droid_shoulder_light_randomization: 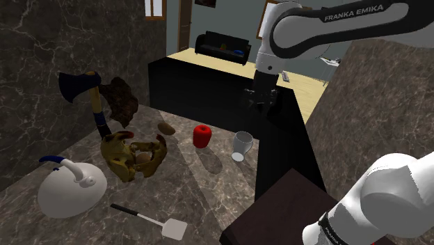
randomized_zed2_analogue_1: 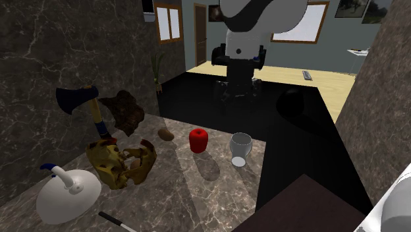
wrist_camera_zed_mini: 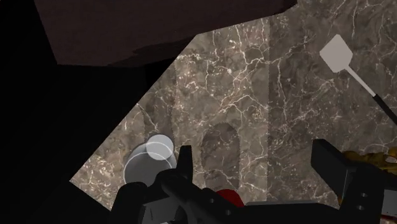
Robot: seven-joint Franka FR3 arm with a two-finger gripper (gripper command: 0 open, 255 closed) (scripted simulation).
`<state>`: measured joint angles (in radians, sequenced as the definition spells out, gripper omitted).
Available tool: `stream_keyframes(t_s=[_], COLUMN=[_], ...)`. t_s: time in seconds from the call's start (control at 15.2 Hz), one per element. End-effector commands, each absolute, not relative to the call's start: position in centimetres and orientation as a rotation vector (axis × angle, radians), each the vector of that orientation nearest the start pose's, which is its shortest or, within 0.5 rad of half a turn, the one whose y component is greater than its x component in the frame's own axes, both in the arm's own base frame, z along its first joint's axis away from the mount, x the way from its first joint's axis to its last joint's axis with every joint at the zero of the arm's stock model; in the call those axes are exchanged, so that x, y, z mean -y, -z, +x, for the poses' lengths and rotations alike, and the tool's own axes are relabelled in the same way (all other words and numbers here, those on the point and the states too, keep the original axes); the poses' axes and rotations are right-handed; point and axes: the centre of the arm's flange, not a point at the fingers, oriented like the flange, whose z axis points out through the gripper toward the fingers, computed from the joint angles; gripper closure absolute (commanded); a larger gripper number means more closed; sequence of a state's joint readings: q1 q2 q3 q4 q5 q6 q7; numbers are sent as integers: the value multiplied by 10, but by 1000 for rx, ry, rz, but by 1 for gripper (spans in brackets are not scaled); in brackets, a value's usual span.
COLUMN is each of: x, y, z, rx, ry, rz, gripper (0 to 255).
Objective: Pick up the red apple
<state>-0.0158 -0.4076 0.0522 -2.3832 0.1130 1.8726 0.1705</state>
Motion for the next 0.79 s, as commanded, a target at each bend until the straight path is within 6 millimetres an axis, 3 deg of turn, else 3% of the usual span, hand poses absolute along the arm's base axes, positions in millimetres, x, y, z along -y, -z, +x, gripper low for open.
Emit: stream_keyframes(t_s=[0.0,0.73], x=[-25,-21], y=[-450,-367], z=[432,545], rx=[-304,-466], ry=[-159,-110], rz=[-3049,-3038], gripper=[0,0])
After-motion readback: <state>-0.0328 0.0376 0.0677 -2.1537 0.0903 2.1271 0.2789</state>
